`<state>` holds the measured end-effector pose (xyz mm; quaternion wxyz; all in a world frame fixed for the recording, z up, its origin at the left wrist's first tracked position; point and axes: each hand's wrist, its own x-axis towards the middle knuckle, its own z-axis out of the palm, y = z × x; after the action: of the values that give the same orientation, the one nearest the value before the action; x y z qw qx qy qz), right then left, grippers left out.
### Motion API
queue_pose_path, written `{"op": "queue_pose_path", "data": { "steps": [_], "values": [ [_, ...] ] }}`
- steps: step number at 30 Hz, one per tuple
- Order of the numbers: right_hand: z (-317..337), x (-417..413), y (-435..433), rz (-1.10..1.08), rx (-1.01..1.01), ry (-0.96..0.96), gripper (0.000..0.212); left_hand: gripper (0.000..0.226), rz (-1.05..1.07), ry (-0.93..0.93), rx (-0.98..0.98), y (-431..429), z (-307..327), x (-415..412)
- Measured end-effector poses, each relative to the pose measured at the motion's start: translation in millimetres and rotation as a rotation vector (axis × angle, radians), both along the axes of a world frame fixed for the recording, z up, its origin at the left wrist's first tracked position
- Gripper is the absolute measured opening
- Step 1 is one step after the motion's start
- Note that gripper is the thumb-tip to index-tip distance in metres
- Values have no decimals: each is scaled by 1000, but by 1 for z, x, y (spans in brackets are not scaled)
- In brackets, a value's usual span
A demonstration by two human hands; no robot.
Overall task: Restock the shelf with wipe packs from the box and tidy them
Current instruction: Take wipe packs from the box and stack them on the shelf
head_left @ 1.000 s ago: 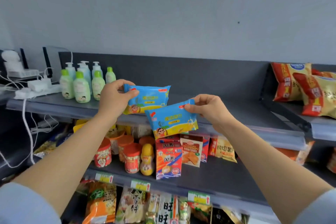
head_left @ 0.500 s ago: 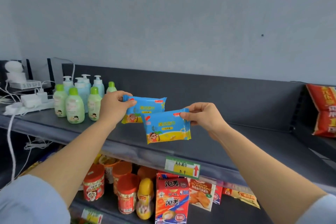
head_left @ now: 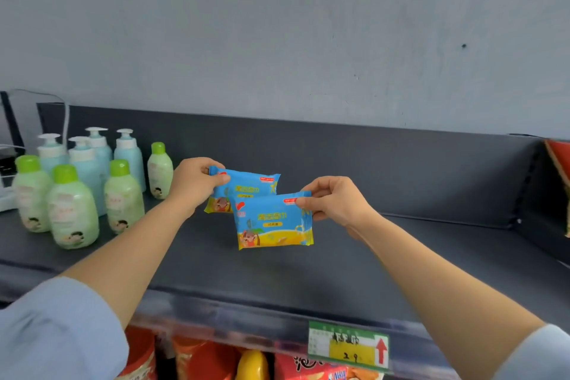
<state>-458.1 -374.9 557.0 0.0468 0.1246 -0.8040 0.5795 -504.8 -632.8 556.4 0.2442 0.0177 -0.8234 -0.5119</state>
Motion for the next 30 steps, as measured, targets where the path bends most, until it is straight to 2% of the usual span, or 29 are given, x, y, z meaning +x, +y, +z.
{"op": "queue_pose_path", "data": {
  "steps": [17,26,30],
  "values": [
    [-3,-55,-21,-147,70,-68,16,21,-118,-149,-35,-20,-22,-119],
    [-5,-70,-29,-158,65,-65,15,35,-72,-106,-115,-18,-35,-134],
    [-7,-78,-36,-183,46,-41,15,39,-92,-88,-93,-18,-37,-135]
  ]
}}
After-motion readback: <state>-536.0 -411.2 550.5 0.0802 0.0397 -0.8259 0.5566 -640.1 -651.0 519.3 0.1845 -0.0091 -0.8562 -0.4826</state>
